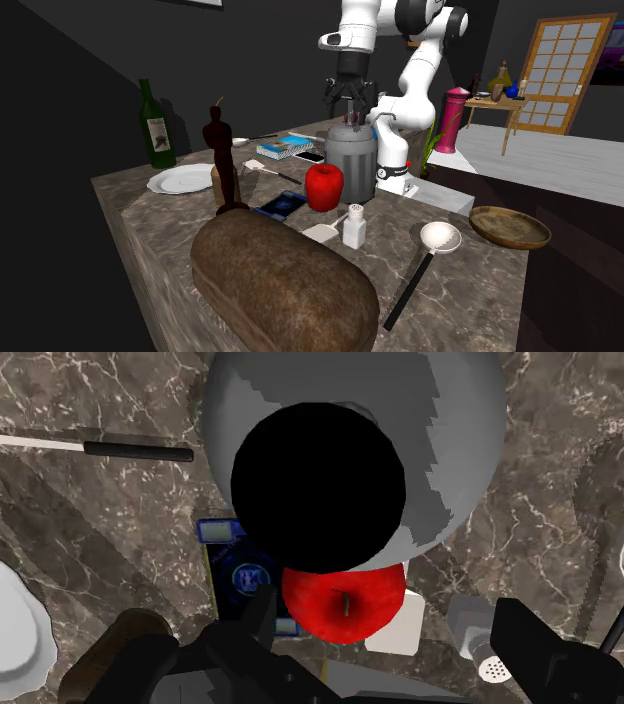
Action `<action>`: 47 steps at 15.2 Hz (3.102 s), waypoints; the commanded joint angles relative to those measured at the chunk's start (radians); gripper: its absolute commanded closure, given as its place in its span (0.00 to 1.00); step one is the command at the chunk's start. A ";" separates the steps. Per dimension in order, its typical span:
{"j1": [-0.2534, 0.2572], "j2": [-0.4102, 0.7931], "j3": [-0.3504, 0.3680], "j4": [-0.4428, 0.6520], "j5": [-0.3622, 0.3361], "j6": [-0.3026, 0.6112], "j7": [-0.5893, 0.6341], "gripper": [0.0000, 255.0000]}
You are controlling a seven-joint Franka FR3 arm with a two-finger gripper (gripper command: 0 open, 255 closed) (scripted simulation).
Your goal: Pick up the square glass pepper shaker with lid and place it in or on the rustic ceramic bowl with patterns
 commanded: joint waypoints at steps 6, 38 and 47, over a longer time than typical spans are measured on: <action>0.040 0.162 0.088 -0.065 0.055 0.280 0.077 0.00; 0.017 0.657 0.259 -0.005 -0.059 0.788 0.294 1.00; 0.027 0.598 0.251 0.014 -0.018 0.712 0.263 1.00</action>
